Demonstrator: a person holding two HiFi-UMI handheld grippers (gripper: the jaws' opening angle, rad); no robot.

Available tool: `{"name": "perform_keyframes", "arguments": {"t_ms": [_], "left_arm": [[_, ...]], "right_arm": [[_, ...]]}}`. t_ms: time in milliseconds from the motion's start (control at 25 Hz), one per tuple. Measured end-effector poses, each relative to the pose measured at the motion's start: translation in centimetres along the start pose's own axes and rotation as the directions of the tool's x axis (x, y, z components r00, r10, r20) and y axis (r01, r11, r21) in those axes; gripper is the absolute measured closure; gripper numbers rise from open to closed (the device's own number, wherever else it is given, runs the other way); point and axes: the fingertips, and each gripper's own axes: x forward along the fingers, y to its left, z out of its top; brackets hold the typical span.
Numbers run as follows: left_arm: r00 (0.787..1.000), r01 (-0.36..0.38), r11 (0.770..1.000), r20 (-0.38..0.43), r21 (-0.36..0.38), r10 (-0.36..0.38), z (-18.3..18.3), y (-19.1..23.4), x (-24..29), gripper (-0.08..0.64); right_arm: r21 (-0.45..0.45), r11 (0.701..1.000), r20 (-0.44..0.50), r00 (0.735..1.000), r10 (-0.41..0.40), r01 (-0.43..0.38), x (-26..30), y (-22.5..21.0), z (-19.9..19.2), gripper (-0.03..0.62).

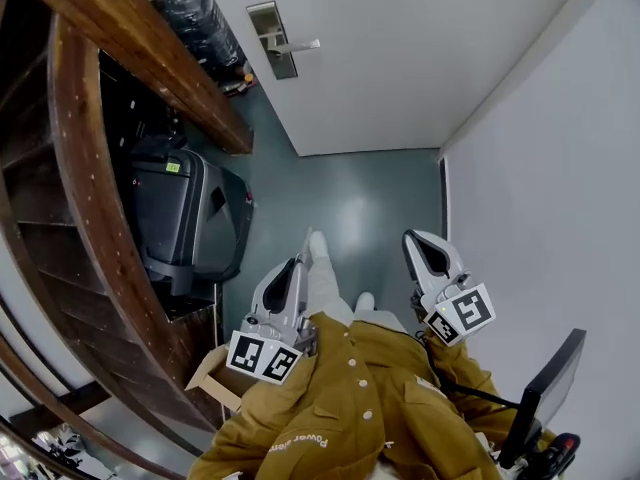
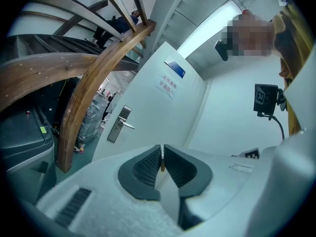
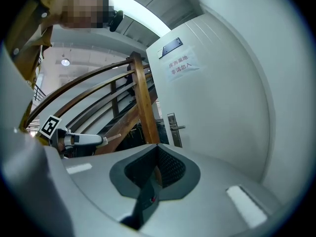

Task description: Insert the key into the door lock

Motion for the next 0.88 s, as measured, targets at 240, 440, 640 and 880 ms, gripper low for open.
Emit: {"name": "perform_keyframes", "arguments": {"t_ms": [240, 440, 640, 880], "left_arm": [[1.0, 0.027, 1.0, -0.012, -0.012, -0.028, 3.4, 7.0, 7.0, 0.535], [0.998, 0.059, 0.998, -0.012, -0.03, -0.06, 7.6, 12.1, 12.0, 0.535], [0.997, 0.078, 0.996, -0.019, -0.051, -0.079, 9.7, 15.6, 15.6, 0.535], [0.998, 0.054, 0.99, -0.018, -0.127, -0.056, 10.4, 18.1, 19.3, 0.535]], "right_arm": [[-0.002, 1.0, 0.016, 1.0, 0.003, -0.003, 9.0, -2.1, 2.0, 0.586], [-0.017, 1.0, 0.03, 1.0, 0.0, 0.0, 16.9, -3.4, 4.8, 0.586], [-0.079, 0.997, 0.027, 1.0, 0.002, 0.0, 21.7, -4.2, 7.3, 0.586], [-0.142, 0.989, 0.007, 1.0, 0.031, -0.029, 26.0, -6.8, 9.4, 0.586]]}}
